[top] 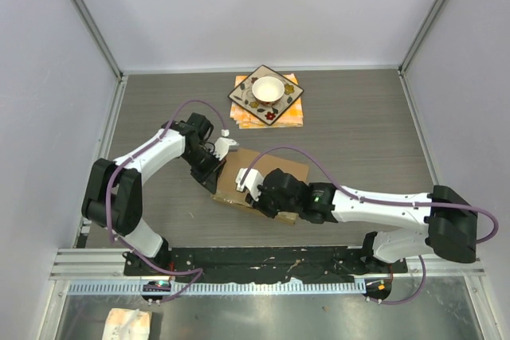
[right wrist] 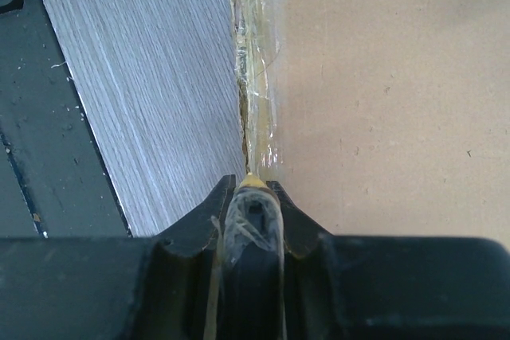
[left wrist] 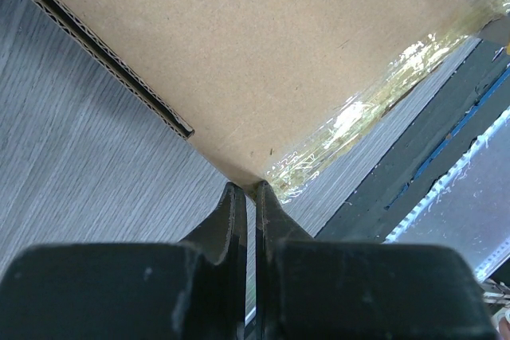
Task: Unpack the express box
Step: Cut the express box at the center of the board.
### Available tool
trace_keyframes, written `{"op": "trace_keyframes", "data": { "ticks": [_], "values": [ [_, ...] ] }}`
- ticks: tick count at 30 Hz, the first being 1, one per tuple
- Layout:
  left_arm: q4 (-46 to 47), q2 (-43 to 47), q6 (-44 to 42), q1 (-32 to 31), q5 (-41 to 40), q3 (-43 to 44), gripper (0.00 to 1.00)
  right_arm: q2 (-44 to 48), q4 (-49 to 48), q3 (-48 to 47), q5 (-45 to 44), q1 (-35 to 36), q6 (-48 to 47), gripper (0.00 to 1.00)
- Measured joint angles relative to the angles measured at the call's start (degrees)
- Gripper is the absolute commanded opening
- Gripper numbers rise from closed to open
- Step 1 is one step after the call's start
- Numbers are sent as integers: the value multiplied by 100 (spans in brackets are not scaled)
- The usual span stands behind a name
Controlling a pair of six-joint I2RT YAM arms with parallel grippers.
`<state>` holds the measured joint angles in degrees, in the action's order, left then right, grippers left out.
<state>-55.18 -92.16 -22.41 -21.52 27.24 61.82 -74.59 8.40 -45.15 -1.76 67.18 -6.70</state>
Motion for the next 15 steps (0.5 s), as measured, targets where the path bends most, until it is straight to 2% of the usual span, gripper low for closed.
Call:
{"op": "trace_keyframes", "data": {
  "ticks": [11,15],
  "values": [
    [9,0,-17,94,85,-13,0,177,433,-66,-116,52,345,1],
    [2,0,-66,273,212,-44,0,-133,791,-442,-120,59,400,1]
  ]
}}
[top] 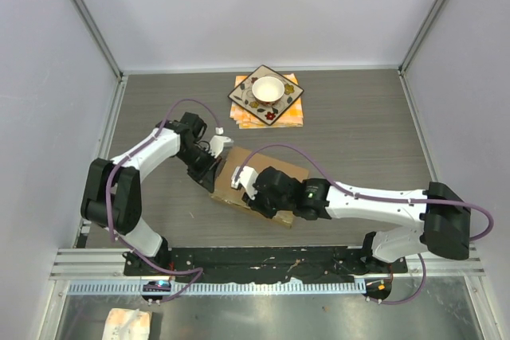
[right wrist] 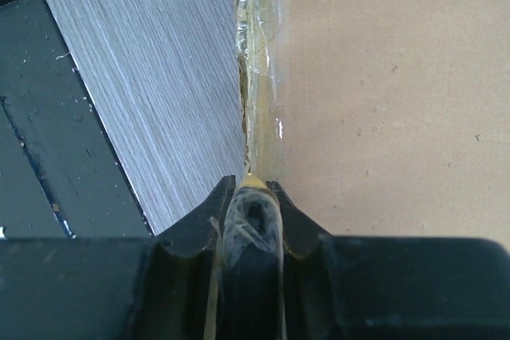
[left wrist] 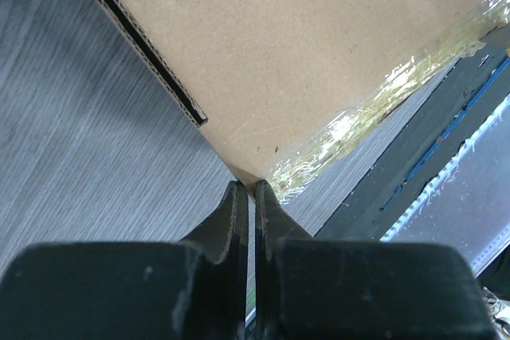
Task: Unpack the express box
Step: Cut the express box at the center of the board.
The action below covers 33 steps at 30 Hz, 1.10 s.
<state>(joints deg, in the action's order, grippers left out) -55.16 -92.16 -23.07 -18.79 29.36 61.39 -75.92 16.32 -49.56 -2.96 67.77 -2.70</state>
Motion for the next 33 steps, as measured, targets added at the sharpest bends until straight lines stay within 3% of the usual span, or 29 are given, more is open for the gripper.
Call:
{"op": "trace_keyframes", "data": {
  "ticks": [13,26,28,33],
  "values": [
    [-7,31,-481,817,114,-28,0,-439,831,-415,-105,232,61,1],
    [-37,245,-730,955,-302,-35,1,-546,1121,-629,-192,319,286,1],
    [-35,310,-769,999,-433,-57,3,-544,1051,-625,-208,356,407,1],
    [-79,345,-785,1150,-496,-61,25,-549,772,-549,-295,581,761,1]
  ]
}}
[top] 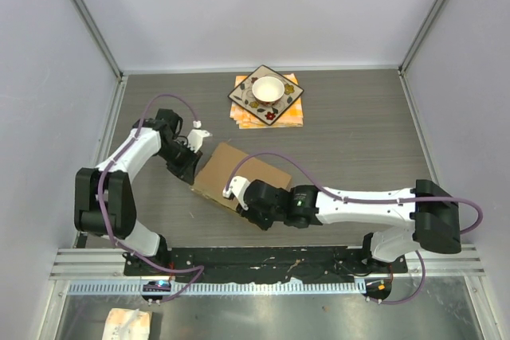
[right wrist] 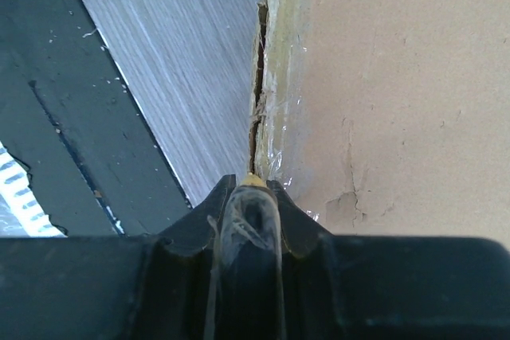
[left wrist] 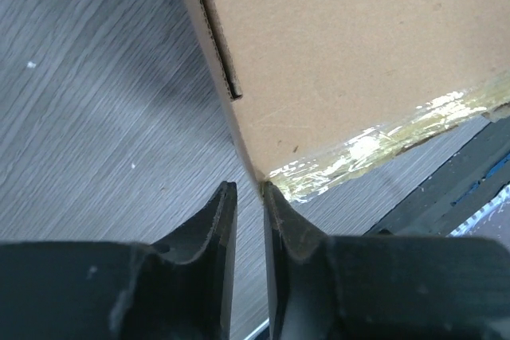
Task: Unpack the express box
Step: Cut the express box at the center of the board.
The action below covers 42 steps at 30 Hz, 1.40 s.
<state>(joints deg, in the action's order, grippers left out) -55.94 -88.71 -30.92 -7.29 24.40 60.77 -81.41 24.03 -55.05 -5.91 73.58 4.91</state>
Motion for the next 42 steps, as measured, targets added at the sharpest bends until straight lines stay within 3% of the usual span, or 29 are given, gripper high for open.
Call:
{"op": "trace_keyframes", "data": {
  "ticks": [7,11,24,34,42],
  "values": [
    [-407,271,28,175,-332,188,39,-273,-780,232,-380,282,535,1],
    [-780,632,83,208,-70,492,49,-503,-1152,297,-671,361,809,1],
    [-968,782,546,-608,435,83,49,-973,-2234,361,-1523,861,1534,1],
    [-815,741,636,-813,-50,-66,44,-1845,-2363,-352,-2553,1497,1145,1],
    [-815,540,227,-863,-350,-334,42,-2057,-2330,-468,-3132,1773,981,1]
  ]
}}
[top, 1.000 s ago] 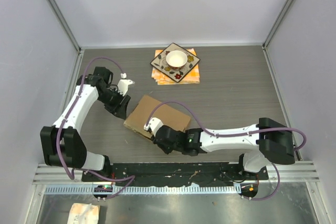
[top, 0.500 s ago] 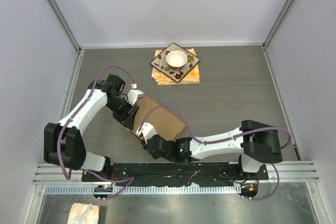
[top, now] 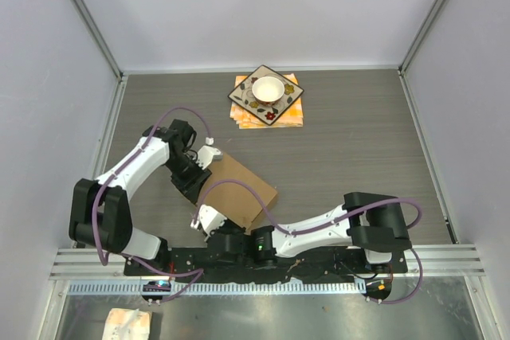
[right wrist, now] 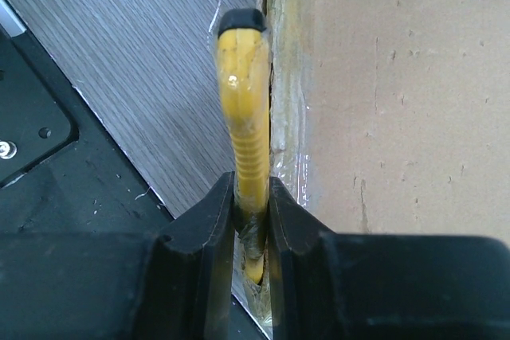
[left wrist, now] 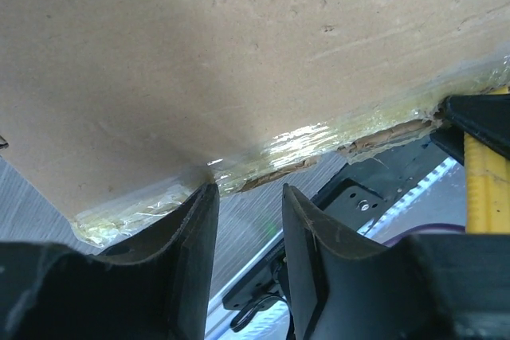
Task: Unpack the express box
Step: Cut the express box at the center of the board.
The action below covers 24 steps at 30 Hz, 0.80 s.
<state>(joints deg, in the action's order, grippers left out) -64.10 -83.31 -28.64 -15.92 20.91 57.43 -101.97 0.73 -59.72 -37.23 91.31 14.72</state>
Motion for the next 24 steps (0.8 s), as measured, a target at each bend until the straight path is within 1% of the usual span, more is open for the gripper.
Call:
{"op": "trace_keyframes", "data": {
  "ticks": [7,13,17,19,22,24],
  "values": [
    [20,166,-295,-201,-199,-181,41,-70,-157,35,-188,116,-20,1],
    [142,306,-282,-800,-901,-503,39,-48,-645,291,-184,173,153,1],
    [212,407,-192,-970,-1233,-710,37,22,-1045,533,-101,186,356,1],
    [267,407,-155,-986,-1333,-890,36,125,-1207,704,-94,186,450,1],
    [538,157,-116,-986,-1399,-1375,35,503,-1296,1064,-131,111,656,1],
    [623,120,-66,-997,-1427,-1508,34,756,-1338,1314,-72,11,822,1]
  ]
}}
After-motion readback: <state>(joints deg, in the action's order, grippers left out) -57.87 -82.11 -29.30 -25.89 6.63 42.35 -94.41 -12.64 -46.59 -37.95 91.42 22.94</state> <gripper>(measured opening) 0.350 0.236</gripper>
